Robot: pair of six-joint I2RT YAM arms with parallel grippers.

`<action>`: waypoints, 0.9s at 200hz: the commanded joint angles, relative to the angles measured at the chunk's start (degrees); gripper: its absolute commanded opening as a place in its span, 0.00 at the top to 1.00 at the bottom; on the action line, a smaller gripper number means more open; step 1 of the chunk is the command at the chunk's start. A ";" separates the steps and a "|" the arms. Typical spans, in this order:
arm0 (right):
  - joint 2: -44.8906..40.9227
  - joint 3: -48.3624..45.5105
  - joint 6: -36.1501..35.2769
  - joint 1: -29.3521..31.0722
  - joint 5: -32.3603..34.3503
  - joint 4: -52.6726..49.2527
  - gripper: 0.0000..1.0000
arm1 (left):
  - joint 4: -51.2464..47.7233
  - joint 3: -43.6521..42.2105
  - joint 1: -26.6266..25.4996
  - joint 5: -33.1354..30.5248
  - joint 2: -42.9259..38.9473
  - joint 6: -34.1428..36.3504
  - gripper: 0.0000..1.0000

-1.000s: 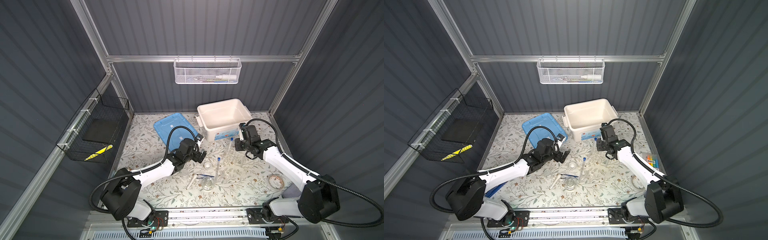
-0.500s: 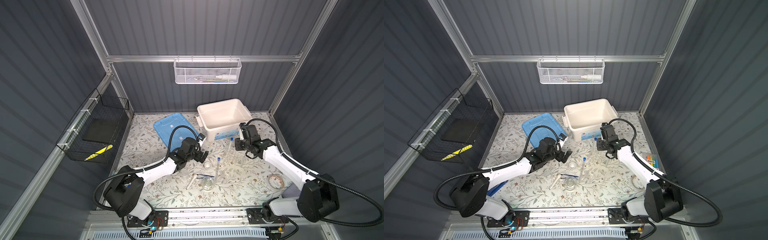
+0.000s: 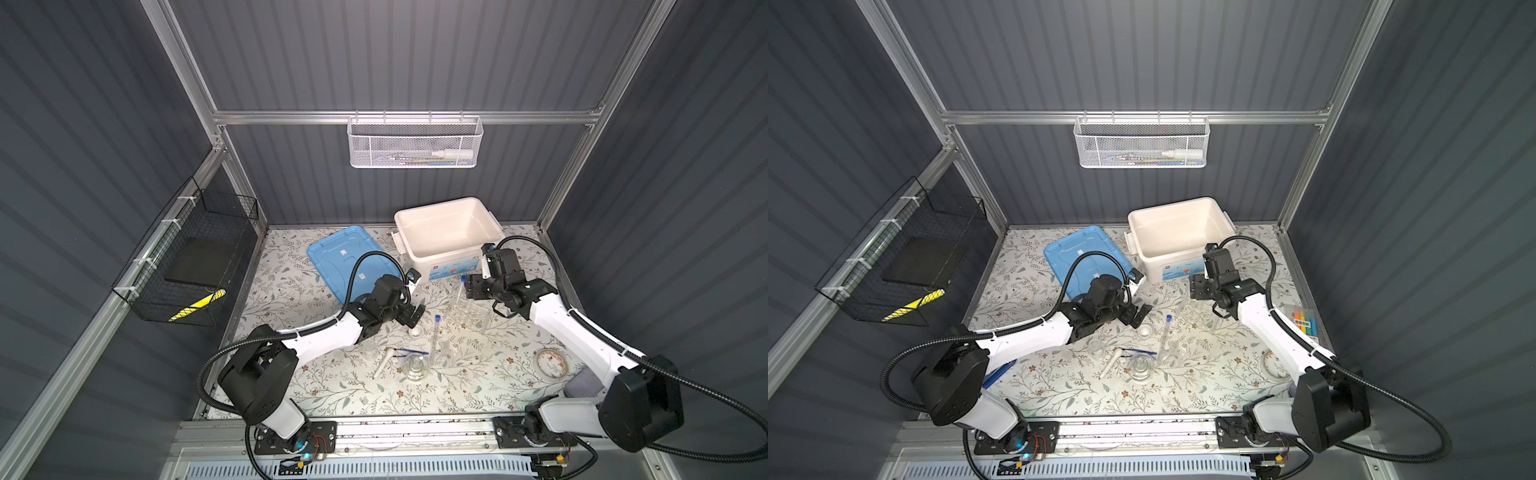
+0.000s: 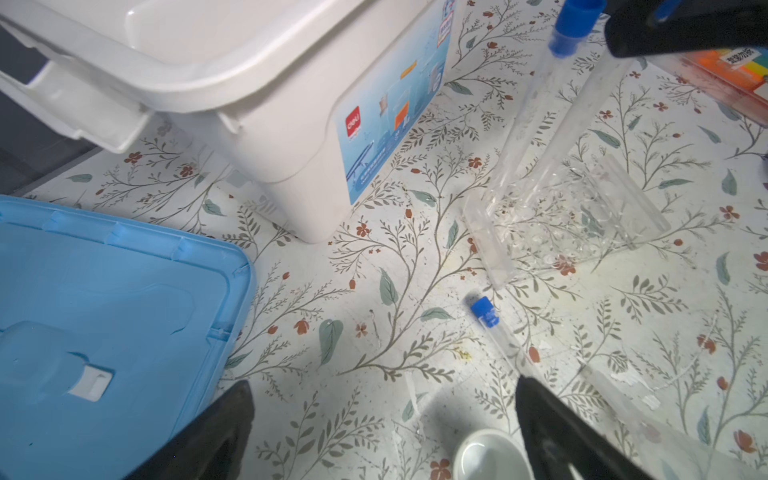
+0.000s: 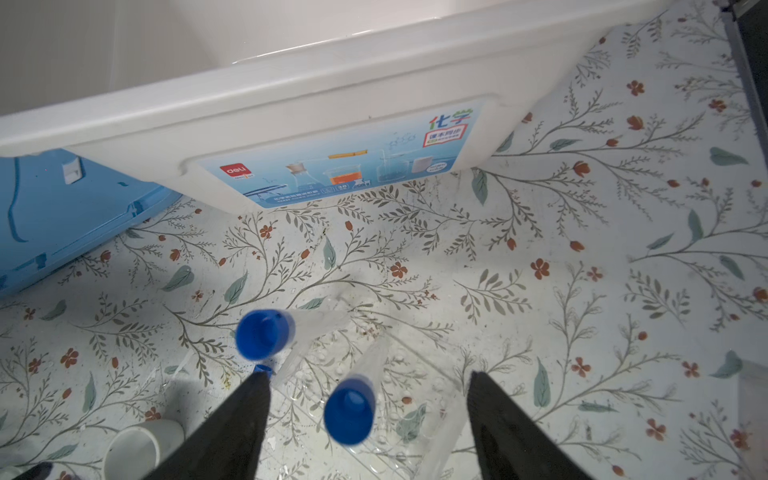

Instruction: Organize the chemistry lab equipment

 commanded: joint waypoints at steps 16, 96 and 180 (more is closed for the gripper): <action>-2.13 0.78 -0.88 -0.87 -1.09 0.43 0.09 | -7.90 6.74 -2.60 -1.74 5.11 1.35 0.00; -7.22 -2.31 -0.23 -4.52 -1.56 2.93 0.01 | -16.41 16.16 -4.91 1.14 14.78 -0.50 0.07; -11.01 -5.42 1.19 -7.99 -2.13 4.45 0.01 | -21.27 22.19 -4.91 5.14 21.44 -2.57 0.18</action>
